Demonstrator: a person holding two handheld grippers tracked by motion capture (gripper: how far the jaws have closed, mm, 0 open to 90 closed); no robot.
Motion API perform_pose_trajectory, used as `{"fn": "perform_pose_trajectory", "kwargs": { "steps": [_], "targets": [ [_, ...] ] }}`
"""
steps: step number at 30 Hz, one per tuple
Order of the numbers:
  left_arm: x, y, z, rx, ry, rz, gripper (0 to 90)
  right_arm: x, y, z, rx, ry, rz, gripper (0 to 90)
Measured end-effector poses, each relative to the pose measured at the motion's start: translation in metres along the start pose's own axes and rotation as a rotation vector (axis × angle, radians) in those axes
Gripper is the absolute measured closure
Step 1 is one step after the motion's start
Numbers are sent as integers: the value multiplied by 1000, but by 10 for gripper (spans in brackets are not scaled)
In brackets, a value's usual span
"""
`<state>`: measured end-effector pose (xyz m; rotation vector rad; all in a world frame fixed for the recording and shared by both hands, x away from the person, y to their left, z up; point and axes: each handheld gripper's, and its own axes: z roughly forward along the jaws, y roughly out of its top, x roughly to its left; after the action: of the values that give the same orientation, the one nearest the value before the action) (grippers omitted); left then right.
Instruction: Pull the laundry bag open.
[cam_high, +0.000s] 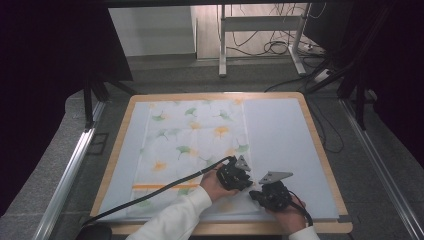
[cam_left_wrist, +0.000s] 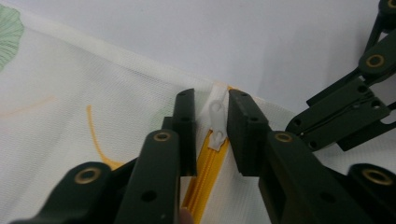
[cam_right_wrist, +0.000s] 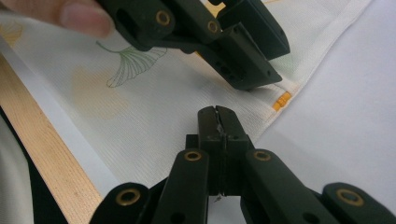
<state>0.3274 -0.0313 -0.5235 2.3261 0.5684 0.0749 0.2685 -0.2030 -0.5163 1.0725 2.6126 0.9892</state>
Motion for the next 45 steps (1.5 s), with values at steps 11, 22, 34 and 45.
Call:
{"fn": "perform_pose_trajectory", "kwargs": {
  "steps": [11, 22, 34, 45],
  "targets": [
    [2, 0, -3, -4, -7, -19, 833, -1, 0, 0, 0, 1, -1, 891],
    [1, -2, -3, -19, -1, -31, 845, -17, 10, 9, -12, -34, 76, 892],
    [2, -4, -8, 23, 23, -1, 849, -24, 9, 11, -19, 6, 162, 895],
    [4, -8, -13, 36, 36, 15, 848, -25, 9, 11, -24, 19, 167, 896]
  ]
}}
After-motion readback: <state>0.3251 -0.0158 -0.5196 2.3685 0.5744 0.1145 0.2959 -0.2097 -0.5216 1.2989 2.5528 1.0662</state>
